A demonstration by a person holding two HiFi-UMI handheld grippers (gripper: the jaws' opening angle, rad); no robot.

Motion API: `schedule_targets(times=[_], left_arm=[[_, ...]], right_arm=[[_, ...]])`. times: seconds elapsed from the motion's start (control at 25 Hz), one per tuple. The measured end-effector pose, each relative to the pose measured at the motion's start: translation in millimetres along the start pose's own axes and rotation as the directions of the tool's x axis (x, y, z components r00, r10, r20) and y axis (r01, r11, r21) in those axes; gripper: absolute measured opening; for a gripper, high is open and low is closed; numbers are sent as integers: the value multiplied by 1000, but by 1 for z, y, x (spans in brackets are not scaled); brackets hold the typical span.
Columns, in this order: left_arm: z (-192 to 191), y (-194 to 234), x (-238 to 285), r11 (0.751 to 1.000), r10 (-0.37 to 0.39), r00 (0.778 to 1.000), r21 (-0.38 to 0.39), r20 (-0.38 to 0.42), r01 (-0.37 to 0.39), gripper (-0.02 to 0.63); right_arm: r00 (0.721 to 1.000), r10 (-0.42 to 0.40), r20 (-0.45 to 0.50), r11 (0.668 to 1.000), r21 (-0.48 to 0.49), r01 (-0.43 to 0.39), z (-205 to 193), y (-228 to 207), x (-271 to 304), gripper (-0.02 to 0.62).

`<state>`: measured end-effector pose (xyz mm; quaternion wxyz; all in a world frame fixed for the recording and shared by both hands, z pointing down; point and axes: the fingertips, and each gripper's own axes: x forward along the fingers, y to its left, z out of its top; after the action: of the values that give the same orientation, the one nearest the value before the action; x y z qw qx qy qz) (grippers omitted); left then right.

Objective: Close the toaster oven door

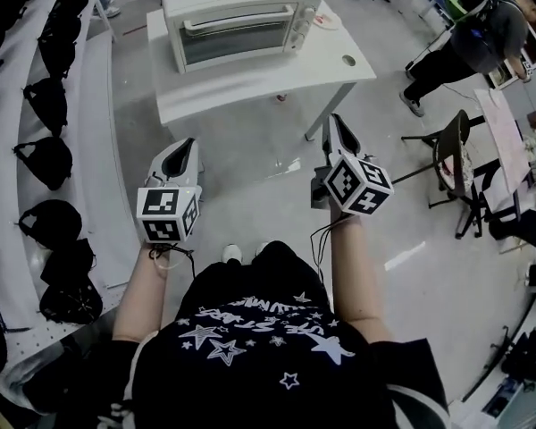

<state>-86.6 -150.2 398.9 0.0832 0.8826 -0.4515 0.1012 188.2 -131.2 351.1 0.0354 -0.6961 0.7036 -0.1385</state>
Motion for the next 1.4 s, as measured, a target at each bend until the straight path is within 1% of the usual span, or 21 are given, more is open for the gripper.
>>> schedule_targets(times=[0.08,0.2,0.32,0.52,0.8,1.16,1.4], left_arm=[[-2,-12,-1,1000,-20,1000,3,-3,20,21],[-2,-32,-4,999,-40,999,5,-3,40,21],[-1,-52,-11,999,-48,999,11,3,48,21],[-3,-85,-34,999,-48,999,25,-2,48,21],[-14,-124,-75,998,-52,998,37,-17,53,21],[-28,-163,-124,998,-54,999,33,-1,54,21],[-40,-190,-147,998,-47,999,31,-5,47,21]], right_arm=[[1000,-8,4,1000,4,8,0,-4,-14,5],[1000,9,9,1000,24,-9,1,-6,-32,3],[999,31,-12,999,27,-31,-4,-7,-51,3],[997,56,-53,998,12,-55,-14,-11,-93,3],[995,77,-58,997,18,-76,-20,-14,-147,2],[993,104,-55,994,-8,-105,-30,-7,-207,3],[992,108,-72,994,0,-108,-42,-19,-241,3]])
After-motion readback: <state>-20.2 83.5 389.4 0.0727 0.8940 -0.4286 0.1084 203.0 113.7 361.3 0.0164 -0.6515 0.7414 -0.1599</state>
